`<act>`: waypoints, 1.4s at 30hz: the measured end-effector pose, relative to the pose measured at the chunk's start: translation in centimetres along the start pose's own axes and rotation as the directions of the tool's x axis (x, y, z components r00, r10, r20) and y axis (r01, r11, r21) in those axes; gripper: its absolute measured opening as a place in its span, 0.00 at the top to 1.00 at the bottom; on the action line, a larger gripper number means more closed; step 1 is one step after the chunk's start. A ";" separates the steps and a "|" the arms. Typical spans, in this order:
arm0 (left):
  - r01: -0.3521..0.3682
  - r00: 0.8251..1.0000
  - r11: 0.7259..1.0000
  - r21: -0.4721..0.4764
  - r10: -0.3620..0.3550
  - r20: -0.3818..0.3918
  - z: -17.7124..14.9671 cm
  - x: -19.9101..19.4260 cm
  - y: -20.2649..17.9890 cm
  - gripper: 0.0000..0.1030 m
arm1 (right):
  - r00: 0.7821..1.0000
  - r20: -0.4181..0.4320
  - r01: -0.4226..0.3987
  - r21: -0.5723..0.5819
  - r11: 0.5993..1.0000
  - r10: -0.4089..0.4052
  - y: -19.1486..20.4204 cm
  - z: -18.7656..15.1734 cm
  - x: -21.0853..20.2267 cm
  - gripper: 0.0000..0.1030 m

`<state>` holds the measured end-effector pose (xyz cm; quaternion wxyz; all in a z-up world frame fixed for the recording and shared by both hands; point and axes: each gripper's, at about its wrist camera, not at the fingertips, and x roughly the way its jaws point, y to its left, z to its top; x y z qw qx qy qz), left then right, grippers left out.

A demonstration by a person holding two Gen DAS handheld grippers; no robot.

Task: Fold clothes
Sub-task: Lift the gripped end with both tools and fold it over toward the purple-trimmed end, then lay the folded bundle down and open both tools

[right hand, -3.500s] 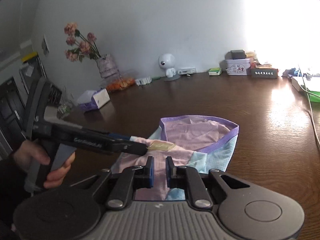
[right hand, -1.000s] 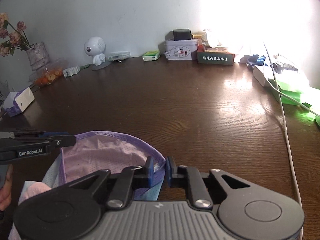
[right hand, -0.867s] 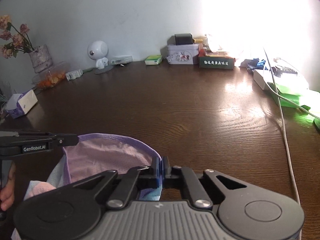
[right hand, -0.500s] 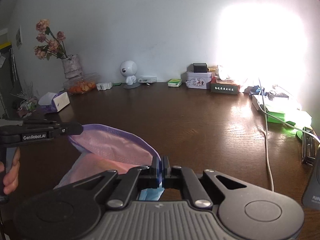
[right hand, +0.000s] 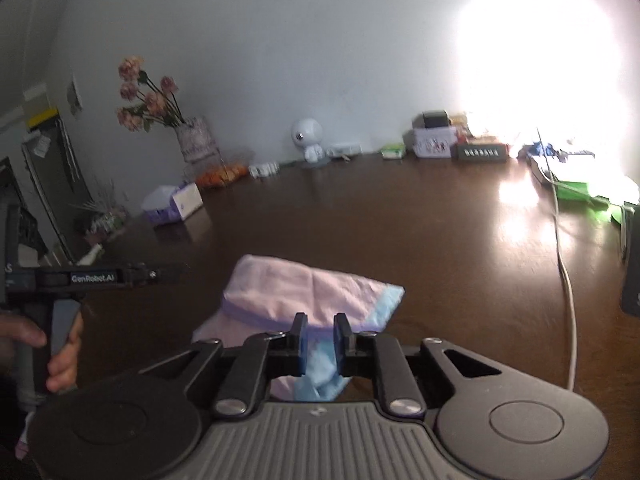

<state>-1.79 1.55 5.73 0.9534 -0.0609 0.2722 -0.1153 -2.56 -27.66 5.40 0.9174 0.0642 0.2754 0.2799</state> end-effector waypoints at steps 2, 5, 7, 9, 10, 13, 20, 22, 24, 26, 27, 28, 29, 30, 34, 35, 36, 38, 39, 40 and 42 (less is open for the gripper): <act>-0.007 1.000 0.999 0.042 0.009 -0.029 0.6 2.7 -1.6 0.48 | 1.000 0.008 0.022 -0.024 0.999 -0.022 0.7 1.5 2.8 0.75; 0.009 0.993 0.997 0.074 0.000 -0.116 0.3 6.1 -3.0 0.49 | 0.995 -0.075 0.069 -0.035 0.997 -0.072 1.3 2.3 7.9 0.75; 0.024 0.983 0.995 0.095 -0.006 -0.185 -0.7 7.1 -3.2 0.50 | 0.990 -0.123 0.066 -0.023 0.998 -0.069 1.6 1.9 9.7 0.75; 0.039 0.971 0.994 0.105 -0.013 -0.239 -1.8 7.7 -3.3 0.51 | 0.986 -0.155 0.052 -0.017 0.998 -0.054 1.8 0.8 10.1 0.76; 0.046 0.969 0.994 0.098 -0.021 -0.244 -2.2 7.3 -3.0 0.50 | 0.986 -0.161 0.052 -0.013 0.999 -0.053 1.8 0.2 10.0 0.76; 0.055 0.963 0.998 0.035 -0.044 -0.264 -1.8 5.9 -2.1 0.49 | 0.987 -0.157 0.025 0.009 1.000 -0.023 1.7 -1.2 9.3 0.77; 0.098 0.985 0.995 0.009 -0.095 -0.141 1.9 5.4 -4.5 0.45 | 0.991 -0.135 0.018 -0.046 0.999 -0.025 2.3 -2.0 8.9 0.77; 0.070 0.979 0.998 0.001 -0.068 -0.194 1.0 7.2 -4.5 0.49 | 0.991 -0.133 0.016 -0.044 0.999 -0.022 2.2 -2.1 8.8 0.77; 0.039 0.968 0.999 -0.006 -0.039 -0.249 0.0 9.0 -4.3 0.55 | 0.991 -0.128 0.018 -0.043 0.999 -0.024 2.2 -2.2 8.7 0.78; 0.042 0.972 0.999 0.000 -0.041 -0.230 -0.6 9.0 -4.0 0.55 | 0.992 -0.121 0.022 -0.048 0.999 -0.028 2.3 -2.4 8.6 0.78; 0.042 0.973 0.999 0.005 -0.039 -0.226 -0.7 8.9 -4.0 0.55 | 0.993 -0.116 0.023 -0.051 0.998 -0.029 2.3 -2.6 8.6 0.78; 0.041 0.974 0.999 0.011 -0.038 -0.222 -0.8 8.9 -4.0 0.55 | 0.993 -0.113 0.024 -0.054 0.998 -0.030 2.3 -2.6 8.5 0.78; 0.033 0.975 0.999 0.017 -0.029 -0.221 -0.8 8.7 -4.1 0.55 | 0.993 -0.111 0.023 -0.054 0.998 -0.029 2.3 -2.7 8.5 0.78; 0.024 0.976 0.999 0.023 -0.018 -0.219 -0.8 8.6 -4.3 0.54 | 0.994 -0.110 0.021 -0.052 0.998 -0.026 2.3 -2.7 8.5 0.78; -0.012 0.992 0.997 0.075 0.021 -0.128 -0.1 6.8 -5.1 0.33 | 0.994 -0.104 0.009 -0.044 0.999 -0.014 2.1 -2.8 8.5 0.77; -0.021 0.989 0.997 0.072 0.031 -0.142 -0.4 7.2 -4.9 0.32 | 0.995 -0.102 0.007 -0.041 0.999 -0.011 2.0 -2.8 8.5 0.77; -0.030 0.986 0.998 0.063 0.039 -0.162 -0.7 7.8 -4.7 0.35 | 0.995 -0.101 0.006 -0.040 0.999 -0.010 2.0 -2.8 8.5 0.77; -0.048 0.978 0.998 0.046 0.056 -0.203 -1.4 8.9 -4.2 0.35 | 0.995 -0.100 0.006 -0.045 0.999 -0.011 2.0 -2.9 8.5 0.77; -0.046 0.977 0.998 0.038 0.052 -0.205 -1.5 9.0 -4.0 0.34 | 0.995 -0.099 0.006 -0.047 0.999 -0.010 2.1 -2.9 8.5 0.77; -0.042 0.978 0.999 0.030 0.047 -0.203 -1.6 8.9 -3.7 0.34 | 0.995 -0.098 0.004 -0.045 0.999 -0.008 2.0 -3.0 8.5 0.77; -0.042 0.978 0.999 0.033 0.048 -0.204 -1.7 8.9 -3.7 0.34 | 0.995 -0.097 -0.002 -0.032 0.999 -0.001 1.8 -3.0 8.4 0.77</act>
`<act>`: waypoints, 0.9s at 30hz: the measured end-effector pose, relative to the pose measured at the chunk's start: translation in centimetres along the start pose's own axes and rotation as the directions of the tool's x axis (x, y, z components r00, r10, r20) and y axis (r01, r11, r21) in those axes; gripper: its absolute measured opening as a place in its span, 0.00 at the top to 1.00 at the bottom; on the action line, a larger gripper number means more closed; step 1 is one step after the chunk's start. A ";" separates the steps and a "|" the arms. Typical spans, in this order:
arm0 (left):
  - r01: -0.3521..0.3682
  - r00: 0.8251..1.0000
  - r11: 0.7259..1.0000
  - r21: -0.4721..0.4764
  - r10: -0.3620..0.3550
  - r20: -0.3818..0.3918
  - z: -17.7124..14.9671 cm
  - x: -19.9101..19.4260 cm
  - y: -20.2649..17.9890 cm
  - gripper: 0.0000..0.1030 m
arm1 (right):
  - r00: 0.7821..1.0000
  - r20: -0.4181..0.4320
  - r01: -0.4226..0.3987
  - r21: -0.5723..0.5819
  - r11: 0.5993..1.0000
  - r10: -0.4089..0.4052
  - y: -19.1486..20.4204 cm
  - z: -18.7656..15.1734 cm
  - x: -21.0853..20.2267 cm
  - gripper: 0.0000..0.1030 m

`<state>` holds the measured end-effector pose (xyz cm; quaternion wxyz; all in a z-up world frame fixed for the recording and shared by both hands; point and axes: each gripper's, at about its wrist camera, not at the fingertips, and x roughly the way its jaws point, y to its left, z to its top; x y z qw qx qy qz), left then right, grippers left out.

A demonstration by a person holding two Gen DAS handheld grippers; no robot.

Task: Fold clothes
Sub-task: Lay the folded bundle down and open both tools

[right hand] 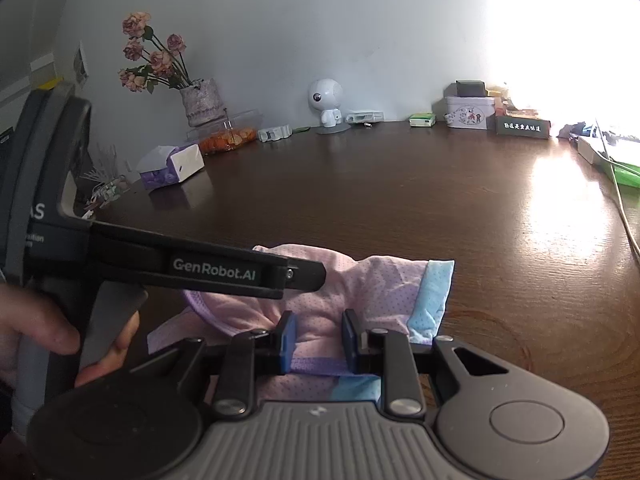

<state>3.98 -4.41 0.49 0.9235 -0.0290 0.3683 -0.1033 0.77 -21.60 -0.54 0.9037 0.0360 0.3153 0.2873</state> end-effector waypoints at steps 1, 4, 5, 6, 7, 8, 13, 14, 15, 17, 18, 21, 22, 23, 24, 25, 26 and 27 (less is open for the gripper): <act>-0.003 1.000 1.000 0.007 0.003 0.000 0.0 0.0 -0.1 0.33 | 1.000 0.000 -0.003 0.004 1.000 0.003 -0.1 0.0 0.0 0.77; -0.009 1.000 1.000 0.022 0.009 0.009 -0.3 0.1 -0.4 0.32 | 1.000 0.000 -0.005 0.006 1.000 0.005 -0.1 0.1 0.1 0.77; -0.012 1.000 1.000 0.027 0.011 0.012 -0.3 0.1 -0.5 0.32 | 1.000 0.000 -0.005 0.006 1.000 0.005 -0.2 0.1 0.1 0.77; -0.012 1.000 1.000 0.027 0.012 0.013 -0.3 0.1 -0.5 0.32 | 1.000 0.000 -0.005 0.007 1.000 0.005 -0.2 0.1 0.1 0.77; -0.011 1.000 1.000 0.027 0.010 0.012 -0.3 0.1 -0.5 0.32 | 1.000 0.000 -0.006 0.007 1.000 0.006 -0.2 0.1 0.1 0.77; -0.009 1.000 1.000 0.028 0.009 0.012 -0.2 0.1 -0.4 0.32 | 1.000 -0.001 -0.006 0.007 1.000 0.006 -0.3 0.2 0.1 0.77; -0.003 1.000 0.999 0.032 0.002 0.010 -0.2 0.1 -0.3 0.32 | 1.000 -0.001 -0.004 0.005 1.000 0.004 -0.3 0.2 0.1 0.77; -0.002 1.000 0.999 0.033 0.002 0.010 -0.1 0.1 -0.3 0.31 | 1.000 -0.001 -0.002 0.004 1.000 0.002 -0.2 0.2 0.2 0.77; -0.002 1.000 0.999 0.034 0.002 0.010 -0.1 0.1 -0.3 0.31 | 1.000 -0.001 -0.001 0.003 1.000 0.001 -0.2 0.2 0.2 0.77; -0.002 1.000 0.999 0.036 0.002 0.009 -0.1 0.1 -0.4 0.30 | 1.000 -0.001 0.003 0.000 1.000 -0.003 -0.1 0.1 0.2 0.77; -0.002 1.000 0.999 0.039 0.002 0.008 -0.1 0.1 -0.4 0.29 | 1.000 0.000 0.006 -0.002 1.000 -0.006 0.0 0.1 0.2 0.77; 0.009 1.000 1.000 0.030 -0.008 -0.028 0.7 -0.2 -0.1 0.29 | 1.000 0.000 0.014 -0.007 1.000 -0.014 0.2 0.1 0.2 0.77; 0.001 1.000 0.999 0.033 0.000 -0.020 1.0 -0.9 0.0 0.29 | 1.000 -0.004 0.014 -0.009 1.000 -0.014 0.3 0.2 0.1 0.77; -0.010 1.000 0.999 0.036 0.010 -0.008 1.4 -1.7 0.1 0.29 | 1.000 -0.010 0.011 -0.007 1.000 -0.011 0.2 0.4 0.1 0.77; -0.026 1.000 0.998 0.053 0.025 0.016 1.6 -2.6 0.0 0.28 | 1.000 -0.012 0.007 0.003 1.000 -0.007 0.1 0.7 -0.1 0.77; -0.038 0.998 0.996 0.077 0.035 0.042 1.7 -3.6 0.0 0.28 | 1.000 -0.003 0.001 0.015 1.000 0.000 0.0 1.0 -0.6 0.76; -0.038 0.998 0.995 0.090 0.033 0.048 1.5 -4.4 -0.1 0.27 | 1.000 0.020 -0.006 0.026 1.000 0.005 -0.1 1.3 -1.3 0.74; -0.035 0.998 0.994 0.102 0.030 0.050 1.2 -5.0 -0.1 0.24 | 0.999 0.046 -0.010 0.034 0.999 0.008 -0.1 1.5 -2.0 0.67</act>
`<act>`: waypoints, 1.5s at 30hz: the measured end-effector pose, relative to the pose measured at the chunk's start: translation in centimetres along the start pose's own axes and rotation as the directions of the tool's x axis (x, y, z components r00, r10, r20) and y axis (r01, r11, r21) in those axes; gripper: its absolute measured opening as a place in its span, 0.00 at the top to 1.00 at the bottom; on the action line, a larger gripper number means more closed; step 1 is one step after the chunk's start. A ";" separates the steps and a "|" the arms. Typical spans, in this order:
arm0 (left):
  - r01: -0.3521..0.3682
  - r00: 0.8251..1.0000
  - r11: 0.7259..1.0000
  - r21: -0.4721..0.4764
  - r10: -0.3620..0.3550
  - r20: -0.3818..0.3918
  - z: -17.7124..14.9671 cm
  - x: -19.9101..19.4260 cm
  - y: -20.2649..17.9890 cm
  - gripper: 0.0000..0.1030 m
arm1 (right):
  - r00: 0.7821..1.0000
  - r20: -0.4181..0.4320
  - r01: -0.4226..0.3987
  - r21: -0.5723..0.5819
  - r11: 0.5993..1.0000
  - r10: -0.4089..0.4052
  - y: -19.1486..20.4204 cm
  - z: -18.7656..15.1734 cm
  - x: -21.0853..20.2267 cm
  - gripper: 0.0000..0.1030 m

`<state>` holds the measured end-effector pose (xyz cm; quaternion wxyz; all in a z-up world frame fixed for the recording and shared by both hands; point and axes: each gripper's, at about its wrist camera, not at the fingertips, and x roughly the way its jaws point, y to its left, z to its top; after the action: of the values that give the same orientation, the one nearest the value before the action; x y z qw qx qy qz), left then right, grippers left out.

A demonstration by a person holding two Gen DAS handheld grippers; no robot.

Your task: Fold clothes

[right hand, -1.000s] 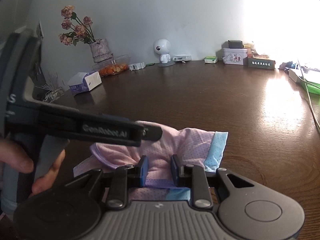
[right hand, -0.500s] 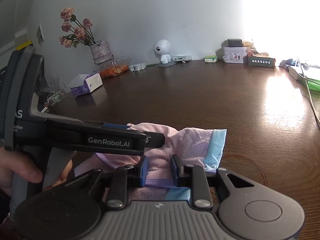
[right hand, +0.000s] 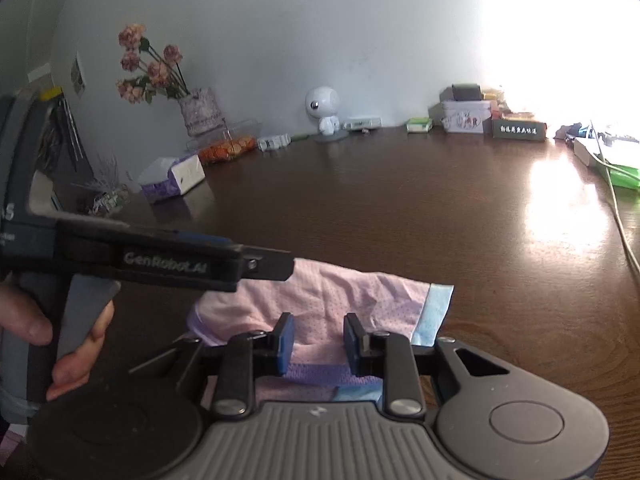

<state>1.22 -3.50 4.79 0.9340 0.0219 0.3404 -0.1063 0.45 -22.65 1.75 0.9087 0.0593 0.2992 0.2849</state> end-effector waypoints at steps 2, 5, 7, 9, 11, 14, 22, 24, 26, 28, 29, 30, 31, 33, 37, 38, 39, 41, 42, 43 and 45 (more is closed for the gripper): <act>0.008 1.000 1.000 0.026 -0.007 -0.012 -0.8 -0.8 -0.2 0.23 | 1.000 0.022 0.008 0.004 1.000 -0.008 -0.1 0.1 -0.9 0.62; 0.023 0.998 0.997 0.071 -0.018 -0.066 -2.8 -0.9 -0.8 0.23 | 0.999 -0.027 0.034 0.004 0.999 -0.034 -0.3 -0.7 -0.6 0.62; 0.016 0.995 0.997 0.075 -0.009 -0.096 -3.7 -0.6 -0.7 0.24 | 0.997 -0.057 0.049 -0.001 0.999 -0.049 -0.4 -1.5 0.1 0.62; 0.022 0.994 0.998 0.053 -0.016 -0.107 -4.2 -0.7 -0.2 0.23 | 0.997 -0.051 0.060 -0.003 0.998 -0.061 -0.3 -1.6 -0.4 0.62; 0.034 0.995 0.998 0.043 -0.030 -0.095 -4.3 -1.7 0.5 0.23 | 0.997 -0.037 0.070 -0.006 0.998 -0.070 -0.2 -1.5 -1.3 0.61; 0.080 0.993 0.996 0.041 -0.076 -0.089 -4.6 -3.2 1.1 0.22 | 0.997 -0.016 0.075 -0.023 0.997 -0.075 -0.1 -1.9 -3.3 0.54; 0.082 0.987 0.993 0.085 -0.069 -0.148 -6.9 -2.5 -0.1 0.21 | 0.996 -0.075 0.051 -0.063 0.997 -0.056 0.9 -4.1 -4.5 0.54; 0.065 0.988 0.995 0.080 -0.053 -0.145 -6.9 -2.3 0.2 0.21 | 0.994 -0.089 0.049 -0.092 0.995 -0.057 1.6 -4.2 -4.0 0.54; 0.049 0.990 0.996 0.076 -0.039 -0.138 -6.9 -2.1 0.5 0.22 | 0.992 -0.099 0.063 -0.119 0.991 -0.075 2.1 -4.4 -3.4 0.54; 0.059 0.990 0.997 0.054 -0.052 -0.130 -6.8 -2.0 1.0 0.26 | 0.990 -0.108 0.079 -0.137 0.987 -0.094 2.4 -4.6 -2.9 0.55; 0.064 0.990 0.997 0.048 -0.057 -0.126 -6.8 -2.0 1.1 0.27 | 0.989 -0.104 0.089 -0.148 0.985 -0.105 2.6 -4.6 -2.7 0.56; 0.067 0.991 0.997 0.043 -0.062 -0.121 -6.7 -2.0 1.2 0.30 | 0.988 -0.106 0.097 -0.162 0.982 -0.115 2.8 -4.6 -2.5 0.56; 0.072 0.991 0.997 0.039 -0.067 -0.118 -6.7 -1.9 1.2 0.32 | 0.986 -0.108 0.105 -0.175 0.979 -0.125 3.0 -4.6 -2.4 0.56; 0.083 0.990 0.996 0.038 -0.078 -0.115 -6.5 -1.8 1.2 0.35 | 0.983 -0.108 0.123 -0.190 0.974 -0.145 3.4 -4.5 -2.1 0.56; 0.100 0.989 0.994 0.054 -0.093 -0.118 -6.2 -1.5 1.1 0.42 | 0.979 -0.113 0.152 -0.164 0.975 -0.171 3.5 -4.3 -1.8 0.57; 0.105 0.988 0.993 0.058 -0.098 -0.117 -6.2 -1.4 1.0 0.45 | 0.978 -0.112 0.159 -0.156 0.975 -0.177 3.5 -4.2 -1.8 0.60; 0.111 0.988 0.992 0.060 -0.103 -0.118 -6.1 -1.3 0.9 0.51 | 0.977 -0.112 0.165 -0.148 0.975 -0.182 3.5 -4.1 -1.7 0.67; 0.122 0.986 0.991 0.064 -0.113 -0.120 -5.8 -1.0 0.9 0.60 | 0.975 -0.115 0.173 -0.127 0.977 -0.188 3.4 -3.9 -1.6 0.74; 0.132 0.985 0.989 0.065 -0.123 -0.124 -5.6 -0.8 0.8 0.66 | 0.975 -0.116 0.176 -0.117 0.977 -0.190 3.3 -3.8 -1.5 0.77; 0.143 0.983 0.987 0.067 -0.133 -0.128 -5.3 -0.4 0.7 0.72 | 0.975 -0.118 0.177 -0.110 0.978 -0.190 3.2 -3.6 -1.3 0.78; 0.150 0.981 0.985 0.080 -0.138 -0.137 -4.3 0.5 0.4 0.76 | 0.974 -0.124 0.176 -0.100 0.979 -0.188 2.9 -3.1 -0.8 0.81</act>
<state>-1.03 -2.70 1.15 0.8975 0.0461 0.3966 -0.1871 -3.26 -20.88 0.43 0.9109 -0.0276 0.3502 0.2166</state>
